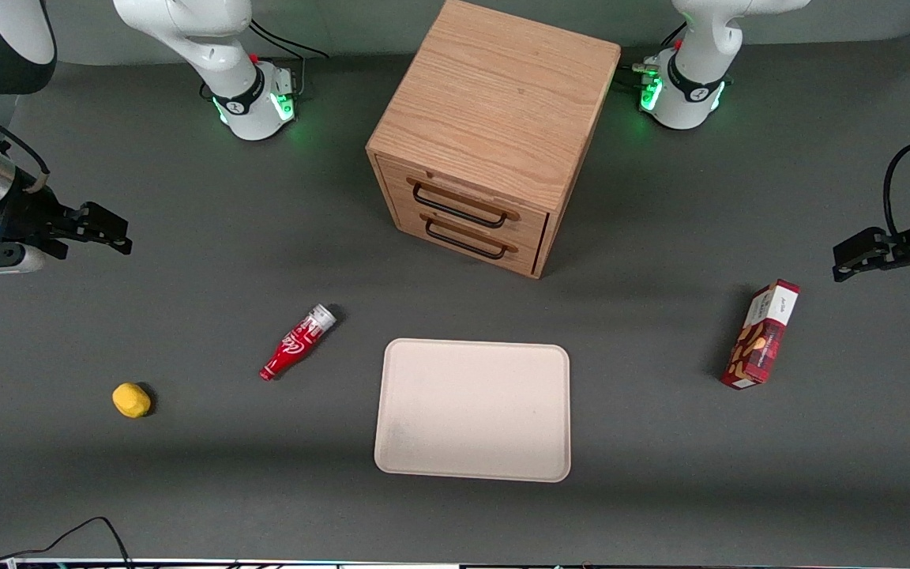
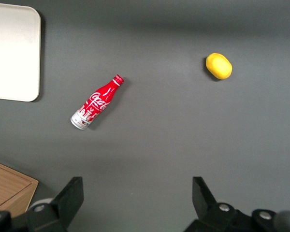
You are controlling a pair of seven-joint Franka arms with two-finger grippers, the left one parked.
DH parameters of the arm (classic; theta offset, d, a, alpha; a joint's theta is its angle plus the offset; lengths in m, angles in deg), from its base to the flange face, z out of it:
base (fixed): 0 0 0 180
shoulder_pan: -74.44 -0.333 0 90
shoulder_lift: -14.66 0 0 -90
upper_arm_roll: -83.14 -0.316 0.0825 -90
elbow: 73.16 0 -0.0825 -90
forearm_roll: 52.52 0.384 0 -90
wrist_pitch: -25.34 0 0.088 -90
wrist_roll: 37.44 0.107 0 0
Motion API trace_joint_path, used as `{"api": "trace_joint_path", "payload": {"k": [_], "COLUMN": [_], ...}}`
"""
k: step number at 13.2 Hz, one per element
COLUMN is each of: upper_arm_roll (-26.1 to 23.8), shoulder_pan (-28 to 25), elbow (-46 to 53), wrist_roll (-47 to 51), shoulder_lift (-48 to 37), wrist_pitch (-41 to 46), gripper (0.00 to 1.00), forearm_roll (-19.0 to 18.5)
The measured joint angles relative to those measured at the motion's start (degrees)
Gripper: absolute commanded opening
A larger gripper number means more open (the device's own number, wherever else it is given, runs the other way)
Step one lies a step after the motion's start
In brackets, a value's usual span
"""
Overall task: Open upper drawer
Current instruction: 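Move the right gripper to the upper drawer's black handle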
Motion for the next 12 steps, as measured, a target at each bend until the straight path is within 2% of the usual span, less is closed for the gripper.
{"api": "trace_joint_path", "payload": {"k": [5,7,12], "upper_arm_roll": [-0.1,-1.5,-15.0], "shoulder_pan": [0.0,-0.5,-3.5], "elbow": [0.0,0.1,4.5], "wrist_roll": [0.0,-0.1,0.2], "shoulder_lift": [0.0,0.0,3.8], "wrist_pitch": [0.0,-0.2,-0.6], "gripper": [1.00,1.00,1.00], "forearm_roll": [0.0,0.3,1.0]}}
